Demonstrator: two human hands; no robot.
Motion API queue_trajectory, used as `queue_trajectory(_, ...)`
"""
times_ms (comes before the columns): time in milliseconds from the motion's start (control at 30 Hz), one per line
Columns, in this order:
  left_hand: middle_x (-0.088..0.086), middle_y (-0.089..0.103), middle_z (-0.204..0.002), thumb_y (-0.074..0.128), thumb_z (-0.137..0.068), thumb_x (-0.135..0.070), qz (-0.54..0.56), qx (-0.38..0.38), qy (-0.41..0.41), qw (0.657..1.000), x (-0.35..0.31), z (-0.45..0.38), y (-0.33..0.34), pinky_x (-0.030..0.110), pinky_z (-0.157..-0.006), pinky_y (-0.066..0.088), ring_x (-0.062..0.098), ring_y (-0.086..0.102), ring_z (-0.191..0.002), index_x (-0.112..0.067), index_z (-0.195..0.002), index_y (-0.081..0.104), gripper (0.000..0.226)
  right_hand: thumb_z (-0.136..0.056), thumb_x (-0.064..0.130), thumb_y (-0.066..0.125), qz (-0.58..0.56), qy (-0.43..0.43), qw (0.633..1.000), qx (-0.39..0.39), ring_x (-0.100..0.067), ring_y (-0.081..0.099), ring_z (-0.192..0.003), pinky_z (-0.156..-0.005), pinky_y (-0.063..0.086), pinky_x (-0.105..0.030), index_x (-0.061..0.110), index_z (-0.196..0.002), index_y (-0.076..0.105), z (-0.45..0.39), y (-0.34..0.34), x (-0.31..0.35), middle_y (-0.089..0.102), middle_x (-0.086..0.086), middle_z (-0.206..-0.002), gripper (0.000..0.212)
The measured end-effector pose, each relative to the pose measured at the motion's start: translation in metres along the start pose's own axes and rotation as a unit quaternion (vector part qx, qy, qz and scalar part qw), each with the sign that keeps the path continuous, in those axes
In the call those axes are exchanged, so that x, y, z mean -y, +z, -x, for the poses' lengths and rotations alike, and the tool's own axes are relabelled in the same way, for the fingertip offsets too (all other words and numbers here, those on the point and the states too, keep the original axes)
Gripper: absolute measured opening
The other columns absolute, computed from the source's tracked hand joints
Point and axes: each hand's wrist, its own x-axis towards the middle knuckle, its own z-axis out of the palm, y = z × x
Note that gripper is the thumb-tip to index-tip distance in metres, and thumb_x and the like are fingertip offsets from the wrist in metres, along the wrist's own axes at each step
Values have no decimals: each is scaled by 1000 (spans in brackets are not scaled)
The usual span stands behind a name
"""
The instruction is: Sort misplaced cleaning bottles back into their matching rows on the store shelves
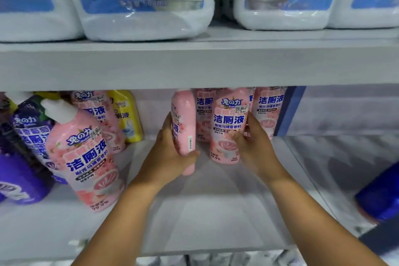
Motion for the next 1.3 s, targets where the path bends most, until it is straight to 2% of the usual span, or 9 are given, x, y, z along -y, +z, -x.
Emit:
queue_trajectory(67, -35, 63, -112, 91, -70, -18, 17, 42, 3, 999, -1, -8, 4, 18, -79, 57, -7, 67, -100, -75, -117, 32, 95, -97, 6, 60, -16, -4, 1000, 4, -8, 64, -119, -98, 57, -42, 35, -142, 48, -2, -7, -4, 63, 11, -134, 54)
queue_trajectory(233, -13, 51, -137, 98, -47, -55, 67, 70, -50, 994, 4, -12, 21, 52, -84, 61, 25, 69, -109, -71, -127, 31, 106, -98, 8, 62, -20, -7, 1000, 9, -2, 63, -117, -95, 58, -28, 33, -142, 48, -4, -19, -6, 64, 14, -133, 52)
queue_trajectory(400, -16, 53, -131, 88, -75, -8, 91, 62, -22, 994, 12, -10, 36, 38, -76, 63, 8, 73, -82, -58, -119, 35, 86, -100, 7, 59, -23, 6, 1000, 14, 10, 62, -110, -79, 51, -4, 32, -143, 47, -4, -30, -8, 65, 18, -128, 51)
queue_trajectory(500, -28, 59, -121, 90, -69, -20, 82, 22, -37, 996, 9, -10, 47, 48, -84, 62, 15, 73, -99, -61, -119, 36, 84, -100, 8, 58, -46, 22, 999, 3, 8, 64, -107, -76, 54, -7, 34, -140, 50, -5, -33, -8, 67, 19, -125, 49)
queue_trajectory(633, -30, 61, -108, 90, -72, -12, 62, -38, -18, 997, 3, -13, 60, 11, -78, 54, -14, 66, -92, -41, -126, 35, 82, -95, 12, 67, -84, 31, 996, -31, 3, 69, -102, -75, 57, -13, 30, -138, 52, 0, -36, -10, 71, 17, -117, 48)
queue_trajectory(700, -28, 62, -109, 90, -72, -11, 61, -51, -15, 997, -2, -15, 65, 4, -74, 49, -19, 64, -91, -38, -126, 37, 80, -89, 6, 71, -76, 28, 996, -27, 4, 69, -101, -75, 55, -11, 28, -130, 57, 2, -33, -12, 72, 19, -111, 49)
queue_trajectory(900, -11, 62, -127, 82, -60, -59, -16, -77, -4, 997, -11, -18, 67, 37, -88, 58, 12, 67, -111, -38, -133, 42, 86, -84, 3, 73, -31, 17, 999, -6, 6, 66, -106, -81, 51, -8, 37, -130, 56, -3, -29, -20, 70, 22, -118, 60)
queue_trajectory(1100, -4, 56, -134, 91, -66, -30, -17, -82, 0, 996, -7, -25, 66, 46, -95, 58, 16, 65, -115, -35, -141, 40, 91, -88, 9, 72, -50, 48, 997, -43, 10, 66, -98, -77, 54, -9, 39, -128, 51, -9, -26, -33, 68, 26, -111, 54)
queue_trajectory(1300, 2, 53, -128, 92, -67, -38, -77, -121, -10, 990, -9, -33, 80, 44, -84, 59, 27, 66, -110, -22, -135, 43, 85, -91, 23, 75, -70, 58, 994, -52, -2, 67, -112, -94, 57, -28, 30, -134, 55, -2, -15, -51, 70, 13, -125, 48)
